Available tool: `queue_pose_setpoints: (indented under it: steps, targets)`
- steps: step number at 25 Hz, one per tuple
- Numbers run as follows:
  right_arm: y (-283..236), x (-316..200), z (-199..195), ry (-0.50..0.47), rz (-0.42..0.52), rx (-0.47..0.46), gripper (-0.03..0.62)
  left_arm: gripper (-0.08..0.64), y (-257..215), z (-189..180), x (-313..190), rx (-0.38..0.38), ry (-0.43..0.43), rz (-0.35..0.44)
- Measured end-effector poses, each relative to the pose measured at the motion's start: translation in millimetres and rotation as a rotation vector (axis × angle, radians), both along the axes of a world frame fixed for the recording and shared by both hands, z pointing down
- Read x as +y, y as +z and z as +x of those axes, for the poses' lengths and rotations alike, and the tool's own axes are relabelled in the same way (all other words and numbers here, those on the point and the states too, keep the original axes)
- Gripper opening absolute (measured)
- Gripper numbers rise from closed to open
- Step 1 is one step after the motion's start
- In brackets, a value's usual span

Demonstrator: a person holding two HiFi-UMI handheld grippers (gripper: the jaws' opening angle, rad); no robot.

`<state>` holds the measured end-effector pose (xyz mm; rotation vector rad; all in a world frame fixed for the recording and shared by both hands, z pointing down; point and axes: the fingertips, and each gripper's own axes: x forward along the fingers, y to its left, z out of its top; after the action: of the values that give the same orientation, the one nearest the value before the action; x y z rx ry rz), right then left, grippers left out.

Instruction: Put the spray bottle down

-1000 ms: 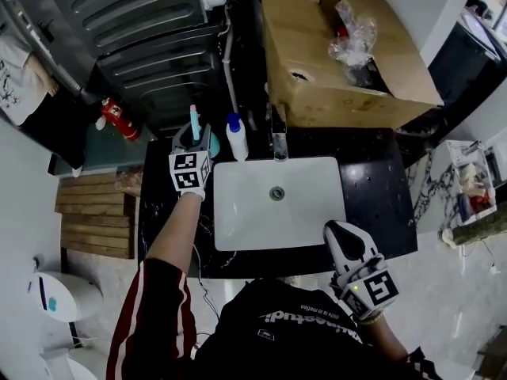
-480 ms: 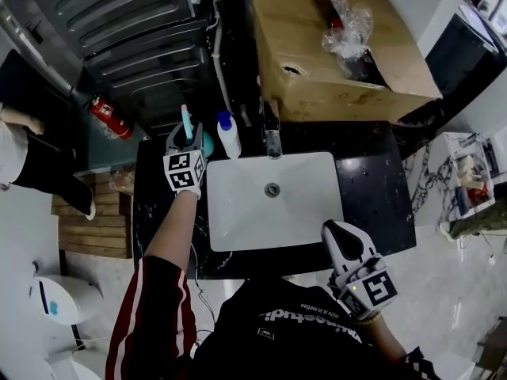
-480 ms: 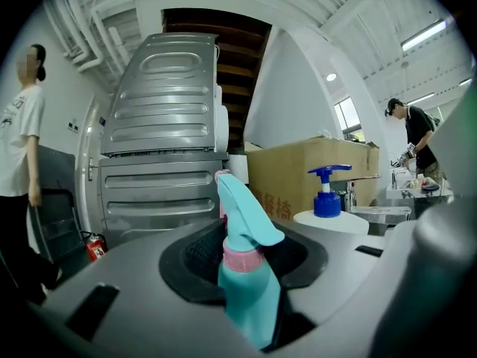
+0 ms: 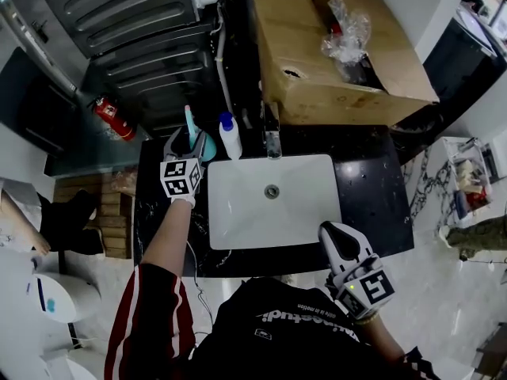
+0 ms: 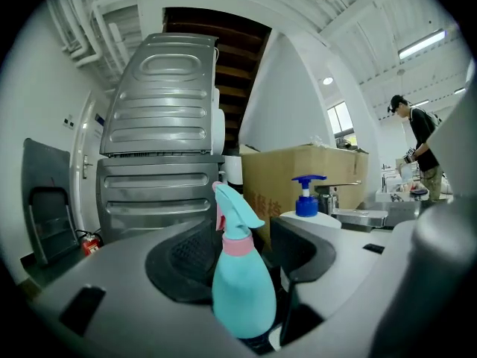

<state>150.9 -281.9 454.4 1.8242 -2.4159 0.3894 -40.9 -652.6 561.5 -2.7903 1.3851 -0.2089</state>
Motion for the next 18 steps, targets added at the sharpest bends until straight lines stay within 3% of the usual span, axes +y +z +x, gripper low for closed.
queue_pose_setpoints:
  steps: [6, 10, 15, 18]
  targets:
    - [-5.9, 0.1, -6.1, -0.035, 0.029, -0.011, 0.050, 0.252, -22.0, -23.8, 67.6, 0.028, 0.035, 0.055]
    - [-21.8, -7.3, -10.9, -0.061, 0.096, -0.035, 0.051, 0.249, -73.9, -25.5, 136.9, 0.077, 0.138, 0.134]
    - [-46.7, -15.1, -20.2, -0.105, 0.155, -0.017, 0.051, 0.088, -146.7, -12.7, 213.7, 0.089, 0.240, 0.271]
    - [-56.6, -19.2, -27.9, -0.129, 0.176, 0.007, 0.049, 0.028, -176.2, 0.0, 248.5, 0.078, 0.301, 0.305]
